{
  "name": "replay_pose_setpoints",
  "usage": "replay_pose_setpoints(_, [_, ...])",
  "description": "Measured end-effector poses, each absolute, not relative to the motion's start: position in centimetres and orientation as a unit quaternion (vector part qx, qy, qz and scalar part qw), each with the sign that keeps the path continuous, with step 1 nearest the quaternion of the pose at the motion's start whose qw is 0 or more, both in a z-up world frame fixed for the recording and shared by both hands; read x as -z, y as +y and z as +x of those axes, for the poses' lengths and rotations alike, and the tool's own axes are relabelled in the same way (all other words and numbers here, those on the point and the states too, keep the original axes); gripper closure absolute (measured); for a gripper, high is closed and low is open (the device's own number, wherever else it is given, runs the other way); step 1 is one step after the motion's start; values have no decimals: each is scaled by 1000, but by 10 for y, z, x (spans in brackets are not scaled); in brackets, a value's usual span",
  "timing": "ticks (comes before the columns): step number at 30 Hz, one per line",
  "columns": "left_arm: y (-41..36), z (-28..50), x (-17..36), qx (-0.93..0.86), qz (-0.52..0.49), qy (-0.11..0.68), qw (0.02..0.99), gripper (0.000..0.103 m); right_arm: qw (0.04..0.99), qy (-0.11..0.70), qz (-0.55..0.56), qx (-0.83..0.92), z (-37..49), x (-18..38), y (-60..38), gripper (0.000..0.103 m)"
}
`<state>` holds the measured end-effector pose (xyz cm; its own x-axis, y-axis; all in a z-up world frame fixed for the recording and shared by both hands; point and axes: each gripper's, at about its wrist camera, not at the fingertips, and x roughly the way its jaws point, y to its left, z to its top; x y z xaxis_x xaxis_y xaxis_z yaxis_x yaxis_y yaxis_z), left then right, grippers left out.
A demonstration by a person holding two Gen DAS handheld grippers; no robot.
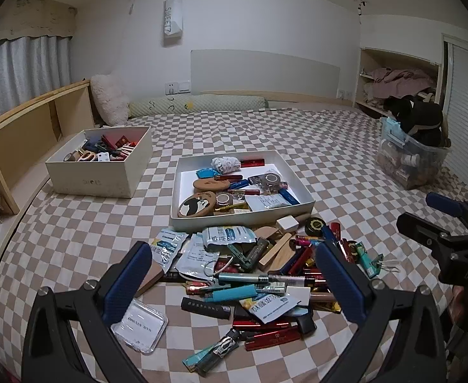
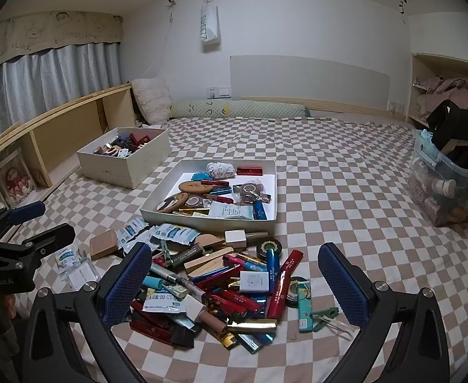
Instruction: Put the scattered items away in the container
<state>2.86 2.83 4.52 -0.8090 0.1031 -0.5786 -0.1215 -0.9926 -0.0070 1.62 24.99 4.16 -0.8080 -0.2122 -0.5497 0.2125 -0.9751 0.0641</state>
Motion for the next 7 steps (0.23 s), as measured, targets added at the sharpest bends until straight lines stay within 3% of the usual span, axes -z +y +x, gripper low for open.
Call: replay_pose_setpoints(7, [26, 27, -43, -949, -310, 6, 58, 0, 113, -3, 290, 950, 16, -40, 251, 0])
